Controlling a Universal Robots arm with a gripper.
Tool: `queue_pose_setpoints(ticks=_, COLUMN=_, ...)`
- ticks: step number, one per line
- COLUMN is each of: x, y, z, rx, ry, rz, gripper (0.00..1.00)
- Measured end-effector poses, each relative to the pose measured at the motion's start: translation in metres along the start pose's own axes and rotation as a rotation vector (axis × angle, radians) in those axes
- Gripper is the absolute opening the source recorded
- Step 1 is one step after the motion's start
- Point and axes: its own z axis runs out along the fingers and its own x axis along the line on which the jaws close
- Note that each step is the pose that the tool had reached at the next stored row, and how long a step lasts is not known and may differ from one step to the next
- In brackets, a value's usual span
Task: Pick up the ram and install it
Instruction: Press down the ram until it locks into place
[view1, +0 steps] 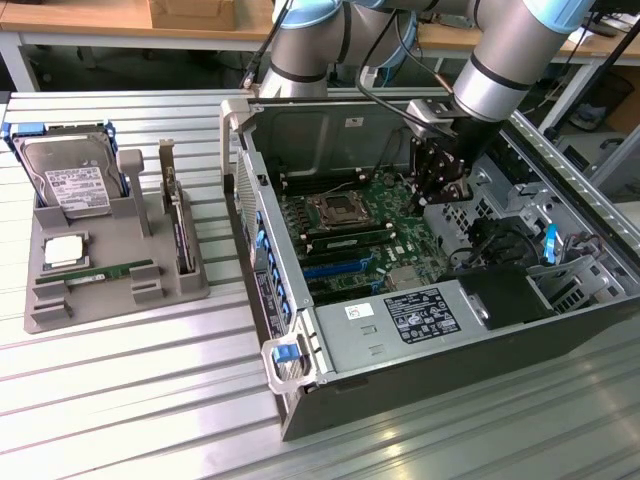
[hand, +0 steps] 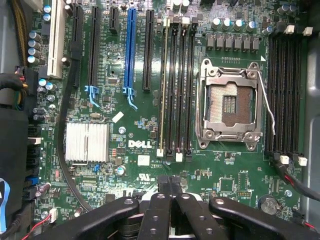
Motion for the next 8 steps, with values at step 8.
queue_pose_setpoints(ticks=8, x=0.0000, y=-0.0001, z=0.0006, rx=0.0024, ry=-0.0093, rz=0.107, gripper=0.10)
